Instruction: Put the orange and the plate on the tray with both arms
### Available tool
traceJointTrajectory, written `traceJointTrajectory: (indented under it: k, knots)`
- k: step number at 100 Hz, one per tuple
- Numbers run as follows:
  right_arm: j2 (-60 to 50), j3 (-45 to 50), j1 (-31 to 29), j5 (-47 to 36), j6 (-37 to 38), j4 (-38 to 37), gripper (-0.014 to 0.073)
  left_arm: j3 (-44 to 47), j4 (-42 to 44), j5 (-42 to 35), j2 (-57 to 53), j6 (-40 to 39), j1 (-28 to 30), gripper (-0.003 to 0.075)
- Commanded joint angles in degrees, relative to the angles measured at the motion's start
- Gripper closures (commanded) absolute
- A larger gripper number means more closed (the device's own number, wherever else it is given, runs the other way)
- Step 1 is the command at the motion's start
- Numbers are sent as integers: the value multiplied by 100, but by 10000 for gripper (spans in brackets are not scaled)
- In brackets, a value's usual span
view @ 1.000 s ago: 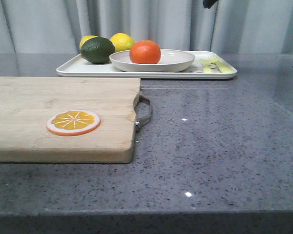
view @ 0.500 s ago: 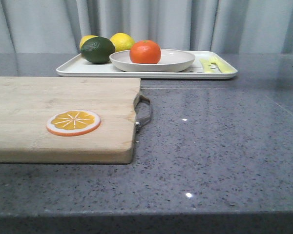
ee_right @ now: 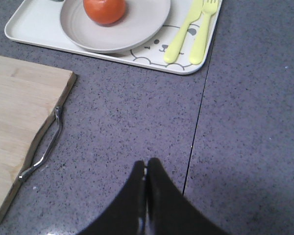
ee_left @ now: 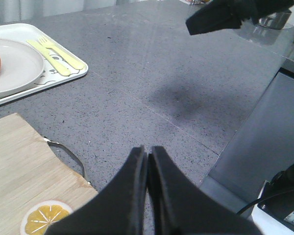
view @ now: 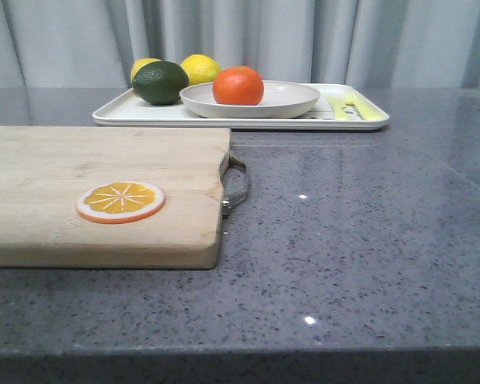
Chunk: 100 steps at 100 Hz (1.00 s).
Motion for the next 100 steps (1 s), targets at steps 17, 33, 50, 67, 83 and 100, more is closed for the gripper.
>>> traceJointTrajectory:
  k: [17, 33, 50, 67, 83, 100]
  knots:
    - [-1372, 1025, -1, -774, -55, 9, 661, 211, -33, -659, -273, 8, -37, 741]
    - [-2178, 1582, -1, -931, -55, 9, 661, 639, -33, -998, -751, 8, -37, 741]
    - [-2932, 2009, -1, -973, -55, 9, 661, 1051, 4, -988, -1289, 22, -37, 741]
    - [-3374, 2274, -1, -917, -49, 14, 661, 1269, 9, -999, -1624, 22, -37, 741]
    - [-3426, 2287, -1, -880, -49, 14, 661, 1296, 9, -670, -1640, 22, -49, 741]
    - [-3426, 2287, -1, -886, -49, 14, 661, 1305, 9, -647, -1627, 22, -49, 741]
